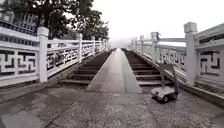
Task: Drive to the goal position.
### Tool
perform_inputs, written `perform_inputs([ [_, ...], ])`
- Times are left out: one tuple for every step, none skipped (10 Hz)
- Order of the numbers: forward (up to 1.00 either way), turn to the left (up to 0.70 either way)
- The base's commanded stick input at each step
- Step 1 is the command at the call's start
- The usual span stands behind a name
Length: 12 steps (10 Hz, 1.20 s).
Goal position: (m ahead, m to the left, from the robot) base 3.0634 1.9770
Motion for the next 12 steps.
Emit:
perform_inputs([
  [0.03, 0.01],
  [0.03, 0.01],
  [0.03, 0.01],
  [0.03, 0.01],
  [0.03, 0.01],
  [0.03, 0.01],
  [0.03, 0.01],
  [0.03, 0.01],
  [0.03, 0.01],
  [0.03, 0.01],
  [0.03, 0.01],
  [0.03, 0.01],
])
